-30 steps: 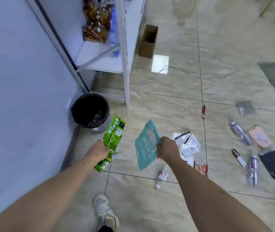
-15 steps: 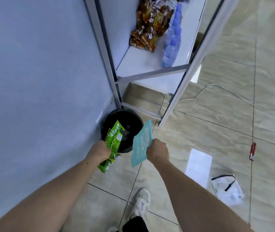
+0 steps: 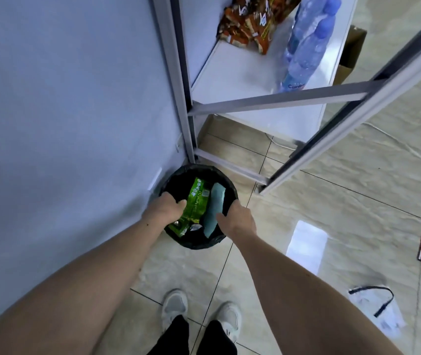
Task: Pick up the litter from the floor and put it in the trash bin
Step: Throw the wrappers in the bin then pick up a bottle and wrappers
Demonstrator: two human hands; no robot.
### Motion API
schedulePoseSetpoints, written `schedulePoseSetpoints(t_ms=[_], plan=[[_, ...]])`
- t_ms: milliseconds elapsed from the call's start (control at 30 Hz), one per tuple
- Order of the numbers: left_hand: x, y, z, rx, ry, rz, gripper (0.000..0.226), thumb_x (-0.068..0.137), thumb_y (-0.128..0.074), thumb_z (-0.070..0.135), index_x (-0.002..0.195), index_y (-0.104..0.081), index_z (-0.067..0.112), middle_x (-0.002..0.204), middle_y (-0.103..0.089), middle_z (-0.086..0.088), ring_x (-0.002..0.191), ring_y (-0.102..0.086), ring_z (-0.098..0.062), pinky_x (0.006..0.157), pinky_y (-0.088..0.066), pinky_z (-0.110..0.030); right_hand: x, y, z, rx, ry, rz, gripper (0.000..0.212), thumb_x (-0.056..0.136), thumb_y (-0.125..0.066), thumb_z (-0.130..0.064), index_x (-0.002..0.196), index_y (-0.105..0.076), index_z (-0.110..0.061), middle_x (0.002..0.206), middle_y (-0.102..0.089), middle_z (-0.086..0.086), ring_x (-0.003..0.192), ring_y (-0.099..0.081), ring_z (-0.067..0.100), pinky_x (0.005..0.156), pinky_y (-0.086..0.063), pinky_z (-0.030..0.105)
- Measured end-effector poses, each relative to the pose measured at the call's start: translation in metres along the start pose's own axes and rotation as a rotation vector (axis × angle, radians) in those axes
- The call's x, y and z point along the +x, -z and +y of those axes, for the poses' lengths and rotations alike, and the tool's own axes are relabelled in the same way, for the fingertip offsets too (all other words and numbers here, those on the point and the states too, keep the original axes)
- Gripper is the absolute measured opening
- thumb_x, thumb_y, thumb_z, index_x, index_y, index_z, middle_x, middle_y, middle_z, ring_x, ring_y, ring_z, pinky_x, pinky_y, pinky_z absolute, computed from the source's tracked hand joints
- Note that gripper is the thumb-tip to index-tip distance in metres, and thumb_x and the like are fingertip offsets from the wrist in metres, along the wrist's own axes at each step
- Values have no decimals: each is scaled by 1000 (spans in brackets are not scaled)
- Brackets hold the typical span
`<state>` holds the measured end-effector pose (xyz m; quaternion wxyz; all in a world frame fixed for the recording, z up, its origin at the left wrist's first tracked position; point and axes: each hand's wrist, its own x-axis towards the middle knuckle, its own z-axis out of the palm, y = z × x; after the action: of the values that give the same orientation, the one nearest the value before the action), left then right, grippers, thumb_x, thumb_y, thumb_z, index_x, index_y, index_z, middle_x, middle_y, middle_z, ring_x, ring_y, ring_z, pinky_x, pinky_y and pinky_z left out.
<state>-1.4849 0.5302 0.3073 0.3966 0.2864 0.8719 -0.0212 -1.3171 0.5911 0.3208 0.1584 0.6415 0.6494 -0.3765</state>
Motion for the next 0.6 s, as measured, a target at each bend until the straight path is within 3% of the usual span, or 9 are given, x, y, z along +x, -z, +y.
schedulePoseSetpoints(t_ms=[100, 300, 367, 467, 600], plan=[[-2, 17, 12, 80, -42, 4, 50, 96, -41, 48, 124, -50, 8, 128, -57, -13, 117, -54, -32, 84, -44, -36, -7, 11, 8, -60, -36, -14, 31, 88, -52, -21, 117, -49, -12, 112, -62, 9, 105, -60, 31, 71, -42, 32], [-42, 46, 48, 286, -227, -7, 33, 93, -43, 43, 103, -52, 13, 104, -62, -7, 99, -59, -29, 80, -50, -37, -47, 57, 33, -48, -141, -10, 27, 88, -52, -18, 115, -56, -15, 99, -59, 4, 95, -60, 25, 70, -40, 28], [-61, 49, 65, 356, -296, -21, 26, 93, -43, 40, 97, -49, 15, 96, -58, -4, 92, -58, -27, 74, -48, -36, -65, 74, 47, -25, -184, -11, 27, 87, -53, -15, 114, -57, -15, 104, -62, 5, 100, -62, 26, 71, -41, 27], [-92, 47, 96, 456, -408, -30, 27, 93, -45, 38, 101, -52, 13, 90, -56, -2, 90, -59, -26, 71, -49, -36, -94, 95, 73, 18, -245, -2, 24, 84, -54, -11, 108, -58, -13, 108, -64, 6, 101, -64, 27, 70, -41, 27], [-137, 26, 136, 584, -542, -37, 27, 93, -47, 37, 101, -56, 12, 77, -54, 2, 76, -57, -22, 55, -41, -29, -135, 112, 122, 104, -313, 27, 8, 85, -50, -10, 91, -50, -15, 96, -57, 5, 83, -55, 26, 65, -38, 25]])
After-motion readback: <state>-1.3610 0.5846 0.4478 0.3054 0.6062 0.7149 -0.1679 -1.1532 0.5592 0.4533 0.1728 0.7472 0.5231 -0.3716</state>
